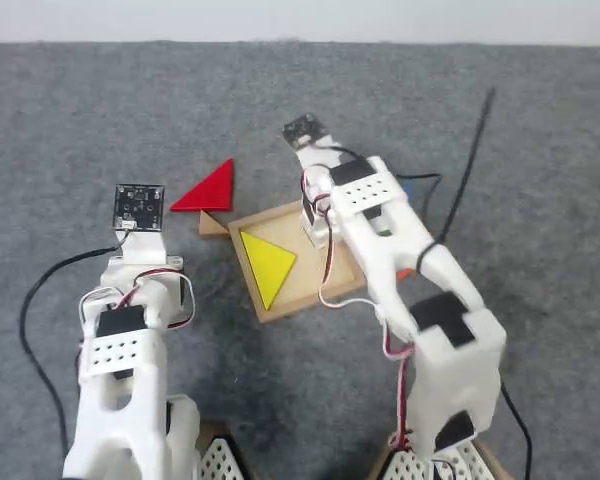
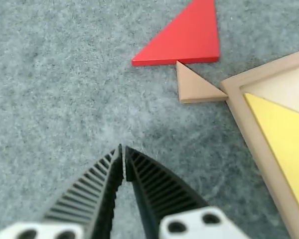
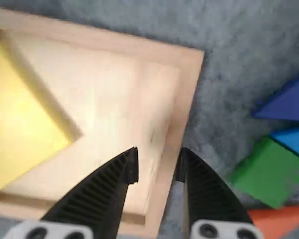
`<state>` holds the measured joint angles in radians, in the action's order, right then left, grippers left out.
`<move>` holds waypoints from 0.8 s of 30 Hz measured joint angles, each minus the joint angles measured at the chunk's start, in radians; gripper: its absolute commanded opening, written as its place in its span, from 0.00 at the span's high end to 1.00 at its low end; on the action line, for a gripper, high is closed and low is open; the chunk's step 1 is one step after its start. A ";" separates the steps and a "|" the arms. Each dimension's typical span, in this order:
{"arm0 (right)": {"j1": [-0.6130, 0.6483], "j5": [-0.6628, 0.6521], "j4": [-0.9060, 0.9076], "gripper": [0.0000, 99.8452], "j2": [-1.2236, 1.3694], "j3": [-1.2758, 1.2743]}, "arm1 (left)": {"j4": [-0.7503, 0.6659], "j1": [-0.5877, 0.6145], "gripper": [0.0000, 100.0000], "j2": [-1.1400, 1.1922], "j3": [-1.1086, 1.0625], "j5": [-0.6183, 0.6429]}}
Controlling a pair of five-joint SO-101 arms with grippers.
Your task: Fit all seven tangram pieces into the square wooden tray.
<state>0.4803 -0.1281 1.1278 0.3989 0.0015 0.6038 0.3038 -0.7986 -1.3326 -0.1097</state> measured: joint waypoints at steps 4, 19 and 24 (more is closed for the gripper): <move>-0.020 0.000 0.006 0.91 0.106 0.087 | 0.000 0.000 0.99 0.000 0.000 0.000; -0.058 0.112 0.144 0.98 0.209 0.242 | 0.000 0.000 0.99 0.000 0.000 0.000; -0.060 0.219 0.206 0.98 0.209 0.242 | 0.000 0.000 0.99 0.000 -0.017 0.000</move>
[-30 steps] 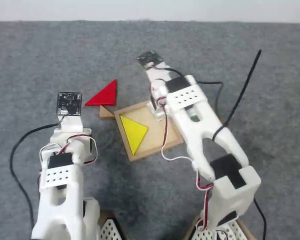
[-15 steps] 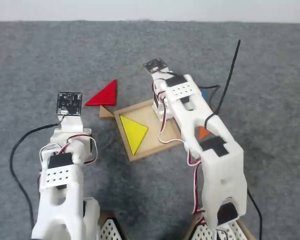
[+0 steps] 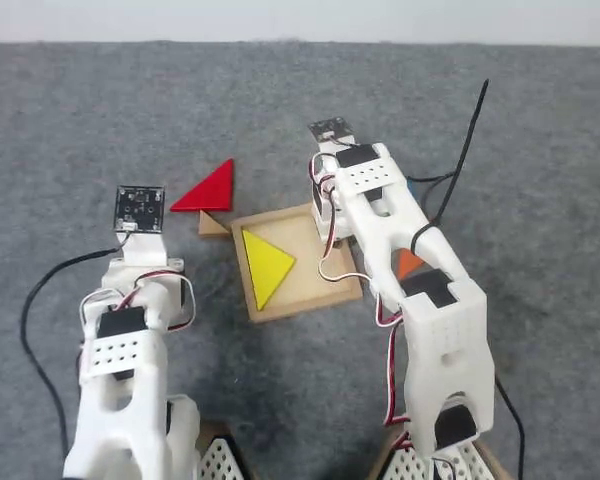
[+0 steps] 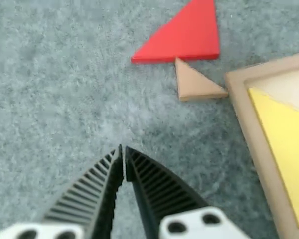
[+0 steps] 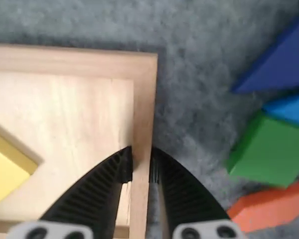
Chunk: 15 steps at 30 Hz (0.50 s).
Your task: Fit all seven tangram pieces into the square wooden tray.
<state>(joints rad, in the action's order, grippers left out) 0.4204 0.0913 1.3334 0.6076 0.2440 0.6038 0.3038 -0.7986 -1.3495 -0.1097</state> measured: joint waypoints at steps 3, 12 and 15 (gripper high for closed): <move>0.002 0.040 0.020 0.98 0.000 -0.006 | 0.000 0.000 0.99 0.000 -0.002 0.000; 0.041 0.140 0.097 0.98 -0.006 -0.032 | 0.000 0.000 0.99 0.000 -0.002 0.000; 0.051 0.149 0.120 0.98 -0.006 -0.032 | 0.000 0.000 0.99 0.000 -0.002 0.000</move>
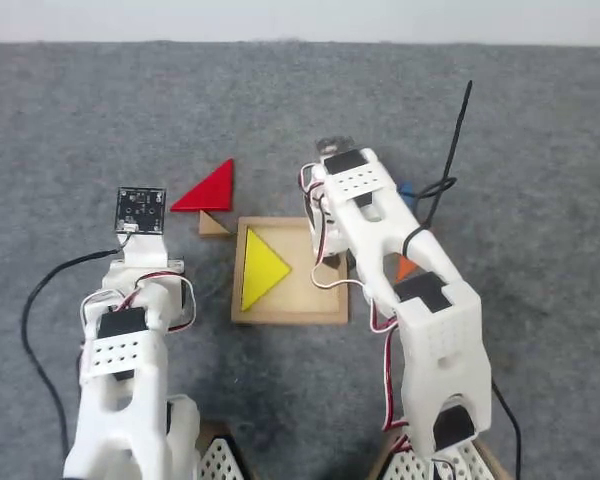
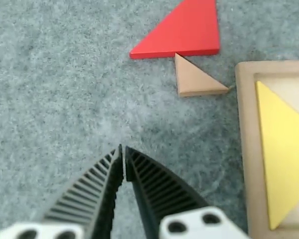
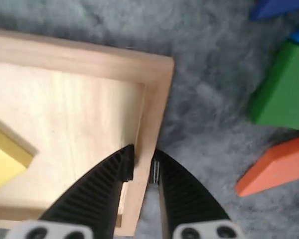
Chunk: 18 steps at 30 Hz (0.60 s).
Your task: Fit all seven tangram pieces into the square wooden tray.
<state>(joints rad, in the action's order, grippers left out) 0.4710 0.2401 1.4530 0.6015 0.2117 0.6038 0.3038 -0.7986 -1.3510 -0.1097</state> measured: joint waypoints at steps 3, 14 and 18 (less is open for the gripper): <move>0.011 0.000 0.028 0.98 -0.012 -0.008 | 0.000 0.000 0.99 0.000 0.000 0.000; 0.064 -0.015 -0.091 0.98 -0.244 -0.325 | 0.000 0.000 0.99 0.000 0.000 0.000; 0.075 -0.018 -0.140 0.91 -0.253 -0.345 | 0.000 0.000 0.98 0.000 0.000 0.000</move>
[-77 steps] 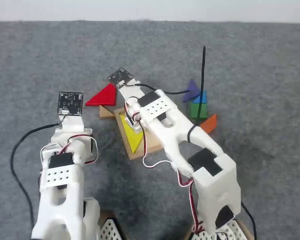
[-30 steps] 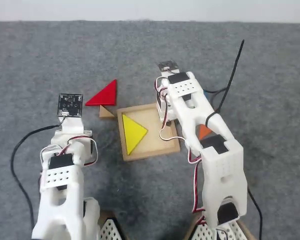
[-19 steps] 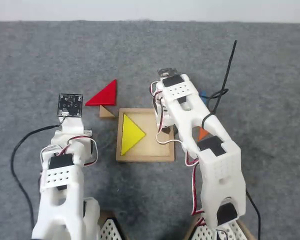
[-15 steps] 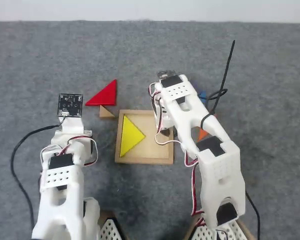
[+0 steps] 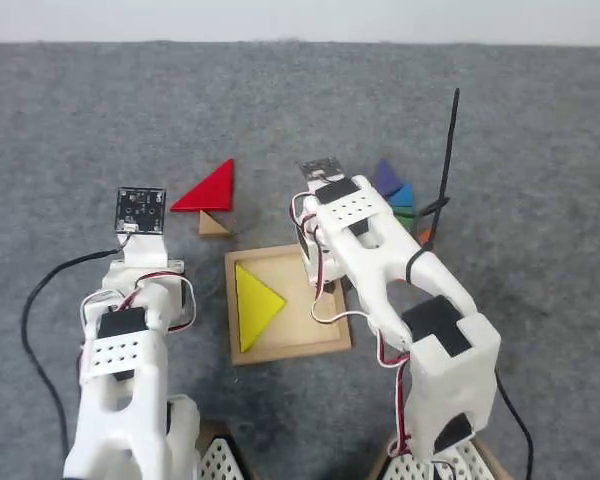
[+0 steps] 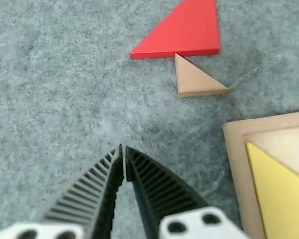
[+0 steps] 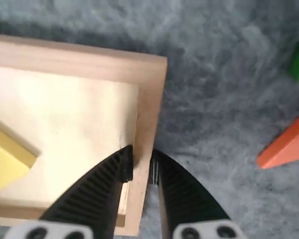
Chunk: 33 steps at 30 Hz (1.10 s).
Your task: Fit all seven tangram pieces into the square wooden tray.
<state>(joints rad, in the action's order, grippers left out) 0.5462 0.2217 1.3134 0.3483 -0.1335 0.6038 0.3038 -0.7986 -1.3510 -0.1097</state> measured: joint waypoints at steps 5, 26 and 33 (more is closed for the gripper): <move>0.003 -0.003 -0.014 0.84 0.000 0.000 | 0.000 0.000 0.96 0.000 0.002 0.000; -0.043 -0.003 -0.012 0.83 -0.284 -0.133 | 0.442 -0.135 0.72 0.615 0.786 -0.244; -0.043 -0.003 -0.012 0.83 -0.284 -0.135 | 0.454 -0.132 0.72 0.950 1.091 -0.299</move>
<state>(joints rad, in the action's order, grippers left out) 0.5033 0.2186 1.3011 0.0644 -0.2685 1.0579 0.1718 0.1511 -0.2601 -0.4089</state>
